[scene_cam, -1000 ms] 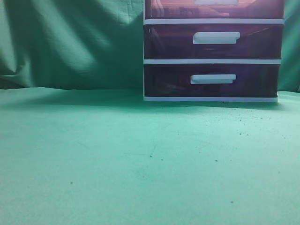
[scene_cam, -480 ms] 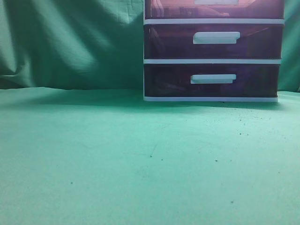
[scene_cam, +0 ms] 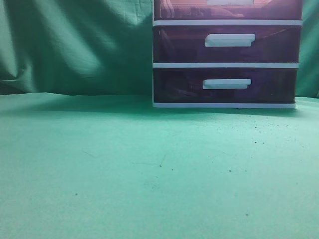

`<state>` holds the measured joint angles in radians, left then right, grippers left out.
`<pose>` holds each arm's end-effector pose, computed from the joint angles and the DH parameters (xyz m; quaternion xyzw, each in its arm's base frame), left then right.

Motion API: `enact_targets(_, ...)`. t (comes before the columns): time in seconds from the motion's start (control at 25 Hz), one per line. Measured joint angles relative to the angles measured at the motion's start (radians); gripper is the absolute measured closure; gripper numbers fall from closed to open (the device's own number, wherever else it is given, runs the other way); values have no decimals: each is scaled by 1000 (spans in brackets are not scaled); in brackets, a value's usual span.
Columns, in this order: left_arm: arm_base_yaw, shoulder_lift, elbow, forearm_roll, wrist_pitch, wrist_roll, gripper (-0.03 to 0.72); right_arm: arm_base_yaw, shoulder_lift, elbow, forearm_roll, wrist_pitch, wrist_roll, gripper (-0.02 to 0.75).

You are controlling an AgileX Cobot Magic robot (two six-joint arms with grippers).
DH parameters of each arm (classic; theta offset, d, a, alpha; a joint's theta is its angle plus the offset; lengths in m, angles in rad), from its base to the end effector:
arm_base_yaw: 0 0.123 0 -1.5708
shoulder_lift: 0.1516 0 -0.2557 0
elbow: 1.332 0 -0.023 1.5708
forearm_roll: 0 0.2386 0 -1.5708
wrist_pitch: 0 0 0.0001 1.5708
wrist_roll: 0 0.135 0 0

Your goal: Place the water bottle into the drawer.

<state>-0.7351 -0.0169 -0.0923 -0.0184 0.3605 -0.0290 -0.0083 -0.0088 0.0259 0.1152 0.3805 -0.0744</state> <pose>0.0805 -0.0740 0.2043 0.2595 0.7172 -0.2486 0.5971 0.1118 0.0048 0.1580 0.0039 0.8071 0.0244 0.5898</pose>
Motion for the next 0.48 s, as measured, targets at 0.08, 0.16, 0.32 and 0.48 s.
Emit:
enact_targets(0.08,0,0,0,0,0,0,688,0,0,0,0,0,0,738)
enact_targets(0.16,0,0,0,0,0,0,688,0,0,0,0,0,0,738)
enact_targets(0.32,38,0,0,9,0,2,688,0,0,0,0,2,0,738)
enact_targets(0.48,236,0,19,55,-2,2,688,0,0,1,0,2,0,738)
